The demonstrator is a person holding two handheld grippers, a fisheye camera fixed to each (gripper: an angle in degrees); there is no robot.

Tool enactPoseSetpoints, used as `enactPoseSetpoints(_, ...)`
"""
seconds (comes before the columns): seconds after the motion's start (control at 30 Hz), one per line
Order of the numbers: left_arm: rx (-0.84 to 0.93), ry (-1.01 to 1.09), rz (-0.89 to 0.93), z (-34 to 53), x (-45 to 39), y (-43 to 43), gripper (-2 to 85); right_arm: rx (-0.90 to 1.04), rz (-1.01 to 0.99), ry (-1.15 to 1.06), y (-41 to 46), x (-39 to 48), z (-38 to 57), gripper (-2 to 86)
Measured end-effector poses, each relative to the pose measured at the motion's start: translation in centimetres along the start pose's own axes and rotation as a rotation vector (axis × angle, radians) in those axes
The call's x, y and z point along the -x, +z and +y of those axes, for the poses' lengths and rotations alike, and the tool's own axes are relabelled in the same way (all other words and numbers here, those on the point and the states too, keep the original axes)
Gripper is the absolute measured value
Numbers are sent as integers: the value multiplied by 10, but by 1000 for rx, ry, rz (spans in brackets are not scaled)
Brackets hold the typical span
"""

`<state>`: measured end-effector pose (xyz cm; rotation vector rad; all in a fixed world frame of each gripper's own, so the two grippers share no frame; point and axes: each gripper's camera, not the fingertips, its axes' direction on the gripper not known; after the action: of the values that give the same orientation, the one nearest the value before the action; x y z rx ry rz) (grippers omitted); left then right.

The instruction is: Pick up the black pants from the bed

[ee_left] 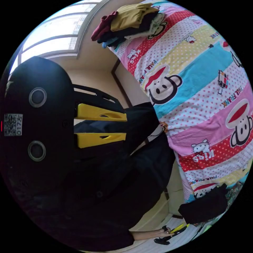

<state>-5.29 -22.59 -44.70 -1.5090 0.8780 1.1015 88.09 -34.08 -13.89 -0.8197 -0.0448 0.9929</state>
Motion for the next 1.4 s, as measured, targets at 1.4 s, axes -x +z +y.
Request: enactPoseSetpoints(1.4, -311, -197, 248, 30, -20, -23, 42, 354, -428, -159, 168, 201, 85, 150)
